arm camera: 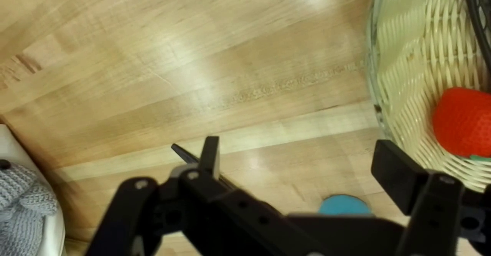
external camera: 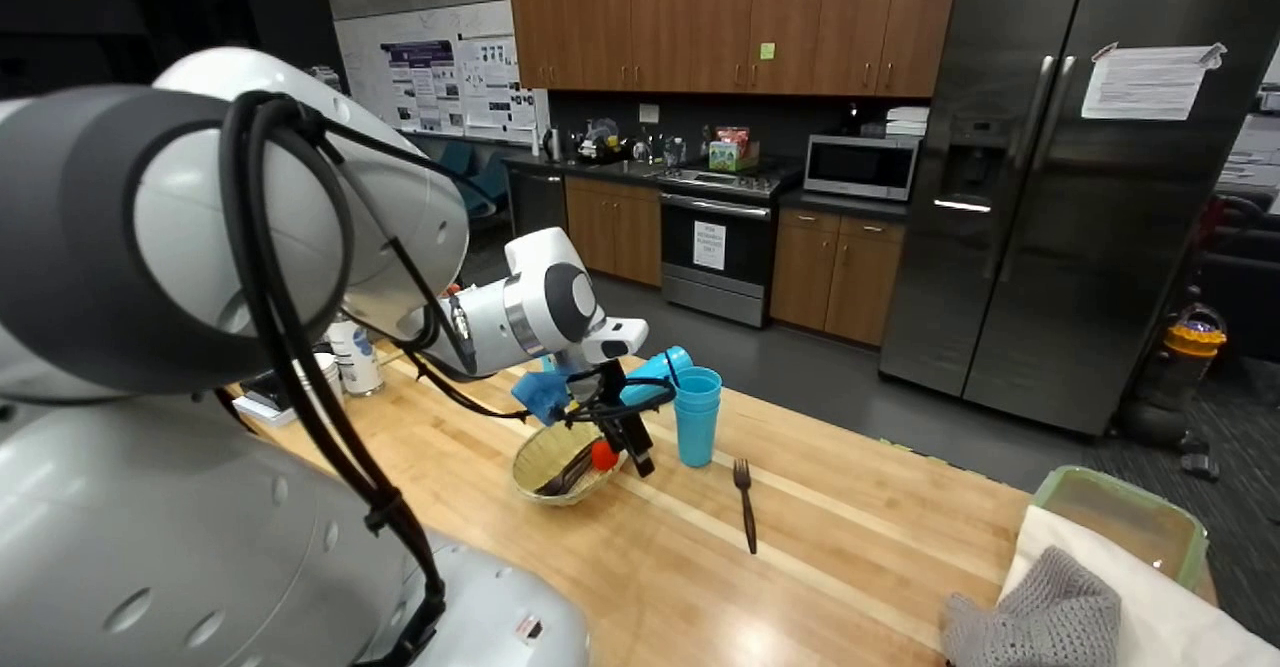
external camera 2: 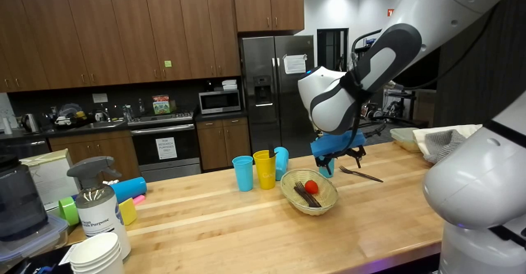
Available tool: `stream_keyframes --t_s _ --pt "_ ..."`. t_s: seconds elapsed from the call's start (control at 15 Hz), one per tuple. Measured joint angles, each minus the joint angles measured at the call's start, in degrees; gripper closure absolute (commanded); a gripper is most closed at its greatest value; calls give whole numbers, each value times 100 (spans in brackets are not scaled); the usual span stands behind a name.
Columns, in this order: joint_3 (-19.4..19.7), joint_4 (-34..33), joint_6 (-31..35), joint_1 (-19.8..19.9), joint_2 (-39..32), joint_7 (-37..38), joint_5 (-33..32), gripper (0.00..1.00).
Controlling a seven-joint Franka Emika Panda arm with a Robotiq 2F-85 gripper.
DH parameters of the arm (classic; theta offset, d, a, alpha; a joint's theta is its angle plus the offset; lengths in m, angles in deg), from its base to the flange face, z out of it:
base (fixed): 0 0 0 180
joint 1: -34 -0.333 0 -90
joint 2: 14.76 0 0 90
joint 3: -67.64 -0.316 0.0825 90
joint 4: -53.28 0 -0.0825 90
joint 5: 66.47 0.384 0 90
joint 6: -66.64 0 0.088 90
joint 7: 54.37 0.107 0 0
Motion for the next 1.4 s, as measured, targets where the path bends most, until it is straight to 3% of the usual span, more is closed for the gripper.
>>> stream_keyframes --t_s 0.53,1.13,1.4 --pt "-230 -209 92 -49 0 -217 239 0" --pt "-332 -334 561 -598 -128 -1604 1207 0" --pt "-556 -362 976 -647 -441 -1736 1406 0"
